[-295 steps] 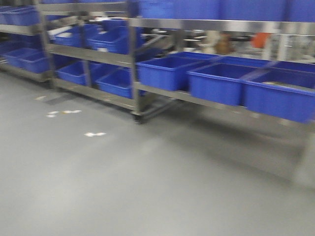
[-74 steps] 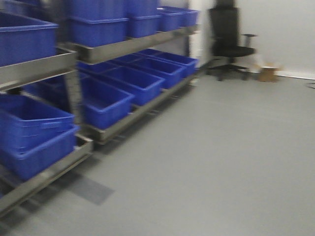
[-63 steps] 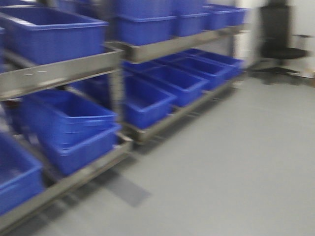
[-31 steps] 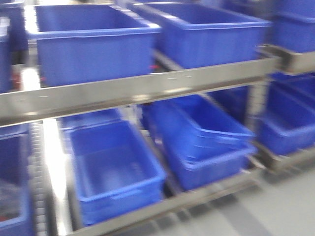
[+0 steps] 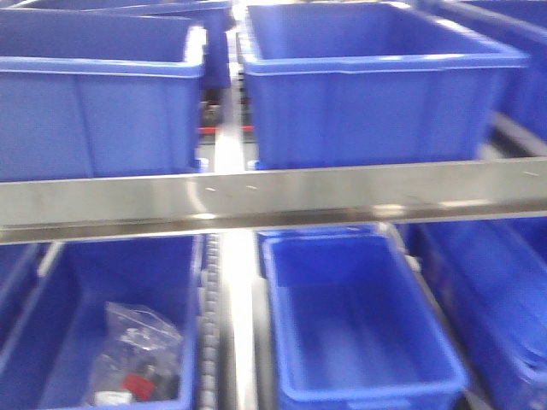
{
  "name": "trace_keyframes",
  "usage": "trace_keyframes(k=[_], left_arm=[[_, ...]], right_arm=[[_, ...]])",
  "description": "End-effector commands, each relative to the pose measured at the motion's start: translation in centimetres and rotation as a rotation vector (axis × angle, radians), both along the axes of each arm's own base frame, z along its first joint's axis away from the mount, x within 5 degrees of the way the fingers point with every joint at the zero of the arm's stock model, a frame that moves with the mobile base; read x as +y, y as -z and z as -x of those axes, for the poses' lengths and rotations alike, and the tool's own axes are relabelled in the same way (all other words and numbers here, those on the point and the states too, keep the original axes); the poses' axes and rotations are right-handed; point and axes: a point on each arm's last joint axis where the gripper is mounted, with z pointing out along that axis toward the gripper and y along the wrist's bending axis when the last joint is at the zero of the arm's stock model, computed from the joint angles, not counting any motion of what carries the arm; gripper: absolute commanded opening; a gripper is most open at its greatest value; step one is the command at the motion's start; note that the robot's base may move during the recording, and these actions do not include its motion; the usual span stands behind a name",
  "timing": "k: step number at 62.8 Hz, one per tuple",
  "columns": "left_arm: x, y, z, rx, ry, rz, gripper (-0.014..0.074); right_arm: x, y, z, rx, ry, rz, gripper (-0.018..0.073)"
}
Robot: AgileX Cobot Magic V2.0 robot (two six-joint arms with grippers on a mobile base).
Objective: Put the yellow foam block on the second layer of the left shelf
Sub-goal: 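Approach the shelf and bring the block over a blue bin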
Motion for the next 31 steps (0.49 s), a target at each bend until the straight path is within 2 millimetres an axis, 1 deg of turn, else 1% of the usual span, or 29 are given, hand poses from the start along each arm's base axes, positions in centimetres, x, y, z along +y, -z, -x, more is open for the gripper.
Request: trace_keyframes(k=[1, 31], left_arm=[[-0.02, 0.07, 0.09, -0.071, 0.005, 0.008, 0.0124], [-0.02, 0.07, 0.09, -0.071, 0.005, 0.008, 0.0124]], right_arm=[[0.01, -1.76, 0.01, -0.111, 0.000, 0.003, 0.0484], [0.01, -1.76, 0.01, -0.111, 0.000, 0.003, 0.0484]])
